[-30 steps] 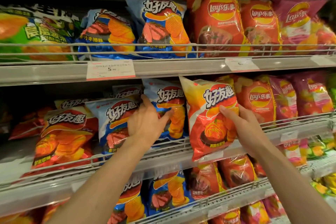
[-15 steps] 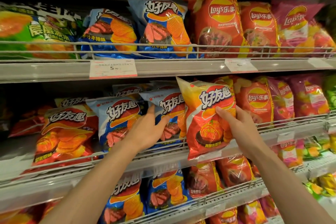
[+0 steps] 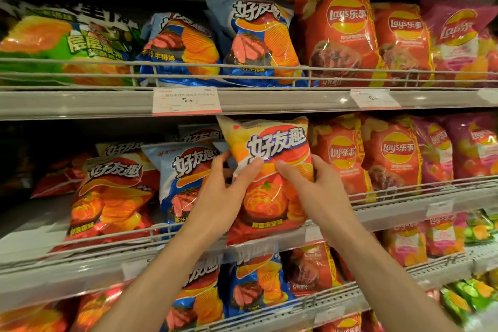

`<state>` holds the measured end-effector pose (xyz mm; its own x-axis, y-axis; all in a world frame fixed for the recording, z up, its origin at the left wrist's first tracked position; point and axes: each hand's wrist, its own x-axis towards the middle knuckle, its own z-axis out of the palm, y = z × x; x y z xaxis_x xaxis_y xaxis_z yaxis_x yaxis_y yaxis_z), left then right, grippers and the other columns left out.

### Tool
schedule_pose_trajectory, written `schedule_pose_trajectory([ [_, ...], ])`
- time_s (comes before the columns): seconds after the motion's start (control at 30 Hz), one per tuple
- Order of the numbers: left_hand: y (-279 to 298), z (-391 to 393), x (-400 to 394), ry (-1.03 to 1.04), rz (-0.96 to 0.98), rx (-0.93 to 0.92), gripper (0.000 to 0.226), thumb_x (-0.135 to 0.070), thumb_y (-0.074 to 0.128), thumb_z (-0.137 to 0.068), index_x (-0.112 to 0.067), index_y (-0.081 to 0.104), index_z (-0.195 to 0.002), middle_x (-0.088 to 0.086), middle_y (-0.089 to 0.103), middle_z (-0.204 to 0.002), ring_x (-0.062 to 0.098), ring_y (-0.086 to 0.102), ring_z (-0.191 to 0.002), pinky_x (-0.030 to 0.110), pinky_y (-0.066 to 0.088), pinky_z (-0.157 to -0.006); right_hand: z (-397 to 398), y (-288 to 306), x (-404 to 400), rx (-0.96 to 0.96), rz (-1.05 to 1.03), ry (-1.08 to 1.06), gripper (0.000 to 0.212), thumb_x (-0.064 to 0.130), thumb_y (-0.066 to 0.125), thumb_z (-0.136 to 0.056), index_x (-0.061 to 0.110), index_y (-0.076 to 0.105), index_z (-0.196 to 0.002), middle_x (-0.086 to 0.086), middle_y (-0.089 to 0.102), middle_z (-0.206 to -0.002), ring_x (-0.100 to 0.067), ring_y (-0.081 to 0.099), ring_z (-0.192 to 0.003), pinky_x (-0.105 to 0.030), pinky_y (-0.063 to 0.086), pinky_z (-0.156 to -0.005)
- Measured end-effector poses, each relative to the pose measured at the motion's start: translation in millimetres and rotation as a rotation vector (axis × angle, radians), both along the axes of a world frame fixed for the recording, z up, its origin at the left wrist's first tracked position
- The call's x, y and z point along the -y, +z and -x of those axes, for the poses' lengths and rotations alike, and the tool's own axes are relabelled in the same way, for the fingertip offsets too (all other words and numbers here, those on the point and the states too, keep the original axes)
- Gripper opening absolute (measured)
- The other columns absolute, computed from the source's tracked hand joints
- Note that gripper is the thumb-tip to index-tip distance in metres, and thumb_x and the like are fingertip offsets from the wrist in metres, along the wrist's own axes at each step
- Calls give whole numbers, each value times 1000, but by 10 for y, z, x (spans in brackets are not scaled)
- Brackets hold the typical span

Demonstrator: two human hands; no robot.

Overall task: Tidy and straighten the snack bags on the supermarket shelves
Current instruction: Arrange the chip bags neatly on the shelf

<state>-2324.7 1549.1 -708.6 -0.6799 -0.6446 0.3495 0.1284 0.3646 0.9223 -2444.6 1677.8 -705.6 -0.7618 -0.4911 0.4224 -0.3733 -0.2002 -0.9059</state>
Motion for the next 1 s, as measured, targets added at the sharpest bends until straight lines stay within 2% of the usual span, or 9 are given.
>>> schedule_pose_trajectory([
  [0.17,3,-188,211,164,13,-46,56,-56,66,-89,-40,41,-136,-23,57,-112,2,63,-101,12,53,-66,-167,4,208,-74,-35,103,32,50,63,-95,28,67,-119,10,76,-105,1,72,-92,-22,60,-79],
  [0.23,-7,-297,330,218,17,-74,50,-51,66,-91,-37,44,-134,-21,59,-111,0,63,-100,11,53,-69,-135,-23,292,-176,-39,45,37,53,51,-101,26,65,-121,12,71,-113,4,66,-101,-17,53,-83],
  [0.33,-15,-441,469,285,14,-103,57,-50,65,-93,-30,45,-143,-14,63,-119,8,64,-109,27,53,-87,100,-120,478,-457,-128,-264,54,58,44,-101,17,63,-131,4,64,-131,-14,55,-126,-38,45,-107],
  [0.4,-27,-510,549,308,17,-114,57,-47,64,-95,-27,46,-145,-10,64,-125,9,64,-111,22,51,-82,235,-187,606,-585,-259,-394,68,62,46,-98,12,54,-144,-8,50,-152,-27,41,-143,-48,34,-119],
  [0.5,-32,-582,616,329,36,-114,52,-44,62,-97,-26,48,-144,-13,66,-120,0,64,-104,13,48,-73,288,-352,761,-697,-446,-385,89,71,49,-92,17,28,-160,-7,17,-170,-29,14,-157,-49,21,-123],
  [0.57,-36,-613,638,339,51,-99,50,-44,60,-98,-27,49,-143,-17,65,-115,-4,63,-100,13,47,-73,317,-437,812,-725,-488,-370,94,71,51,-91,20,19,-163,-4,5,-172,-27,4,-158,-48,19,-124],
  [0.7,-41,-667,706,352,70,-66,44,-46,58,-99,-30,49,-139,-19,63,-111,0,63,-102,18,49,-76,420,-390,785,-756,-478,-460,84,54,60,-94,15,26,-160,-10,13,-171,-34,13,-157,-54,29,-122],
  [0.83,-54,-689,751,355,64,-43,43,-48,57,-99,-30,49,-137,-18,63,-113,2,63,-102,22,50,-80,366,-459,796,-756,-532,-532,83,65,41,-94,19,21,-161,-10,11,-171,-34,15,-156,-56,34,-116],
  [1.0,-24,-739,743,371,86,-18,30,-47,55,-101,-41,39,-125,-31,51,-98,-7,55,-88,14,42,-71,362,-475,804,-744,-592,-490,90,76,27,-92,24,9,-163,-5,-2,-172,-30,5,-158,-54,22,-122],
])
